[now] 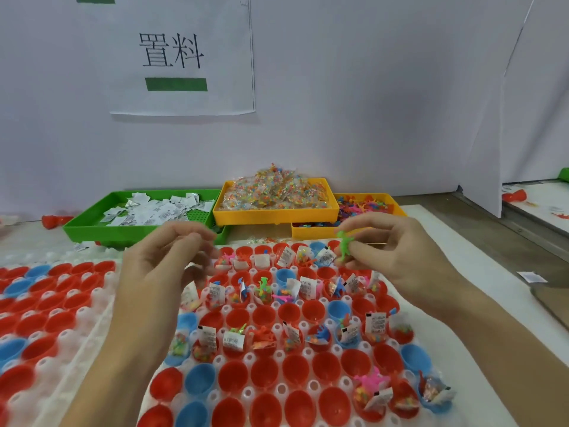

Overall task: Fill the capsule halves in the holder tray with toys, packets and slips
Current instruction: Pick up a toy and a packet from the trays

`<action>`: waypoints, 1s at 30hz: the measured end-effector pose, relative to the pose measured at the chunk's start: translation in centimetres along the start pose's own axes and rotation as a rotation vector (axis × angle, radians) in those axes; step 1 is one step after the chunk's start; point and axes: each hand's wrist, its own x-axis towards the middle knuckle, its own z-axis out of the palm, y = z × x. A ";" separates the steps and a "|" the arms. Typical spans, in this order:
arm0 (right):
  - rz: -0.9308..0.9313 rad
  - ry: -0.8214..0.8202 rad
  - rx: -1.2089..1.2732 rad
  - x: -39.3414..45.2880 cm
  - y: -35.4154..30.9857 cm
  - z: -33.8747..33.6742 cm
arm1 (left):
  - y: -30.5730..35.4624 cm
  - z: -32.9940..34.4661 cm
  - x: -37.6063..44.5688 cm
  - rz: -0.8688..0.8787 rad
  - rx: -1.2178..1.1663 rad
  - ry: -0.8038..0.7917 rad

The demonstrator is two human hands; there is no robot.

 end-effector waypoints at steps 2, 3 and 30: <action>-0.030 -0.074 0.000 -0.9 -0.8 1.1 | 0.7 1.3 -0.7 0.054 0.063 -0.130; -0.041 -0.096 -0.001 -1.1 -1.0 1.7 | 1.1 2.1 -1.1 0.061 0.081 -0.206; -0.196 -0.167 -0.190 -1.8 -0.8 2.7 | -0.7 5.8 -2.9 0.038 0.310 -0.358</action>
